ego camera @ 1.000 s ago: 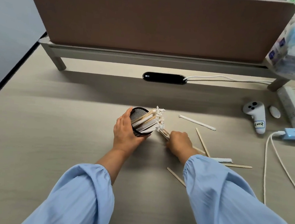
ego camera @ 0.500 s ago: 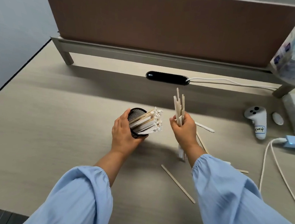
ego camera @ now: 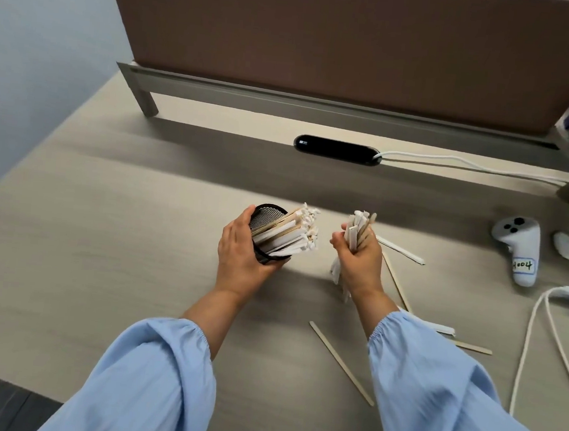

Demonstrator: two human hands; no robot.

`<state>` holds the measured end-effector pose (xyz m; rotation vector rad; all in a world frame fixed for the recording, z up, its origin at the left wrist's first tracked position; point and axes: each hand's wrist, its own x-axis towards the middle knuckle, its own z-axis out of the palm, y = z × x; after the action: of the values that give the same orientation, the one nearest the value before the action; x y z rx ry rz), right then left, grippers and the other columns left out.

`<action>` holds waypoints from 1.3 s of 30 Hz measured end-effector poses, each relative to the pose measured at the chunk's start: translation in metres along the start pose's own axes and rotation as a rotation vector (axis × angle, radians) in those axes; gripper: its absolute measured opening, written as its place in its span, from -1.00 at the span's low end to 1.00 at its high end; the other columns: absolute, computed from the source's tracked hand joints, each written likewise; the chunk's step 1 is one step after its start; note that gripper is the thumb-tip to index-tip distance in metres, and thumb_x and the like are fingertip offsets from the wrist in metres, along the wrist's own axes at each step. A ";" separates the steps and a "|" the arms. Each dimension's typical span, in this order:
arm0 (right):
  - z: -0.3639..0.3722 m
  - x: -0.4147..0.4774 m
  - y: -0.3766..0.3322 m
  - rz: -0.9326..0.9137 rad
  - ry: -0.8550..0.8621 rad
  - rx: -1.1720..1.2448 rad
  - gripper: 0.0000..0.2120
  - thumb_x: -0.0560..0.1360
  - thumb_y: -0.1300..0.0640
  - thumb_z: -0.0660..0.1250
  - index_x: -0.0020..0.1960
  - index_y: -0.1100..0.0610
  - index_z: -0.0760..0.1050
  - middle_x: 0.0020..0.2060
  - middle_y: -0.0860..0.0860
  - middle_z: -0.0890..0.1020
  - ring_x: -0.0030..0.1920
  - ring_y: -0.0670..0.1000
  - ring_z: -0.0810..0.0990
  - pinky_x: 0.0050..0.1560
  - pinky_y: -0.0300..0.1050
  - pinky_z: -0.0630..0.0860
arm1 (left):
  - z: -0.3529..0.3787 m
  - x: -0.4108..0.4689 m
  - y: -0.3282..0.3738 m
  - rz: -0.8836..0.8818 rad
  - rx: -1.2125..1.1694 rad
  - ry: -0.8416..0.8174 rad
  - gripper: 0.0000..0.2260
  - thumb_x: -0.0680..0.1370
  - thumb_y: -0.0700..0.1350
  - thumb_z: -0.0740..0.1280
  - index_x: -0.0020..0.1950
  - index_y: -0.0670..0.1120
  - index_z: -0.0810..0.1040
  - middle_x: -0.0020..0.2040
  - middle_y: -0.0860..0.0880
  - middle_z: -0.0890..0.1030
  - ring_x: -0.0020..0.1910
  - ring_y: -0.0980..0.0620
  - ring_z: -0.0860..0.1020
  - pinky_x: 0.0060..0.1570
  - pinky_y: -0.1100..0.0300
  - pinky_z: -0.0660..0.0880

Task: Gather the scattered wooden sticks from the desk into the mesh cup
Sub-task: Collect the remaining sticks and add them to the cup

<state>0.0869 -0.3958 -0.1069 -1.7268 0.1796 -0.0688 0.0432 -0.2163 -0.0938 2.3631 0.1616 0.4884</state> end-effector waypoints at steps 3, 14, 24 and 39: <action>0.001 0.005 -0.004 -0.001 -0.020 -0.035 -0.92 0.52 0.18 0.31 -0.15 0.13 0.46 -0.38 -0.03 0.56 -0.36 -0.20 0.56 -0.17 -0.19 0.48 | 0.001 0.000 0.001 -0.007 -0.007 -0.001 -0.16 0.22 0.22 0.36 0.37 -0.18 0.24 0.25 -0.18 0.44 0.16 -0.05 0.30 0.17 0.00 0.29; -0.009 0.026 -0.097 -0.018 0.147 0.594 -0.47 0.51 0.18 0.21 -0.64 0.05 0.30 -0.69 -0.06 0.42 -0.61 -0.09 0.33 -0.35 -0.16 0.36 | 0.007 0.005 0.006 0.020 -0.010 -0.052 -0.21 0.18 0.18 0.33 0.35 -0.10 0.26 0.20 -0.16 0.48 0.16 -0.07 0.32 0.15 0.13 0.22; 0.025 0.013 -0.107 -0.110 -0.067 0.119 -0.66 0.47 0.19 0.29 -0.47 0.05 0.45 -0.55 -0.15 0.51 -0.47 -0.24 0.47 -0.29 -0.36 0.42 | 0.004 0.015 0.021 0.088 -0.072 -0.110 -0.20 0.14 0.08 0.50 0.31 -0.12 0.35 0.16 -0.11 0.52 0.13 -0.07 0.40 0.15 0.04 0.32; 0.015 -0.008 -0.115 -0.174 -0.230 -0.209 -0.22 0.17 -0.27 0.37 0.35 -0.10 0.34 0.26 -0.13 0.42 0.38 -0.09 0.29 0.31 -0.24 0.25 | -0.007 0.028 0.022 0.044 -0.294 -0.202 -0.14 0.13 0.02 0.58 0.35 -0.13 0.30 0.25 -0.10 0.48 0.22 -0.06 0.41 0.20 0.07 0.36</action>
<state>0.0903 -0.3618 0.0047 -1.9399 -0.1387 0.0219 0.0664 -0.2211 -0.0663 2.1140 -0.0525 0.2702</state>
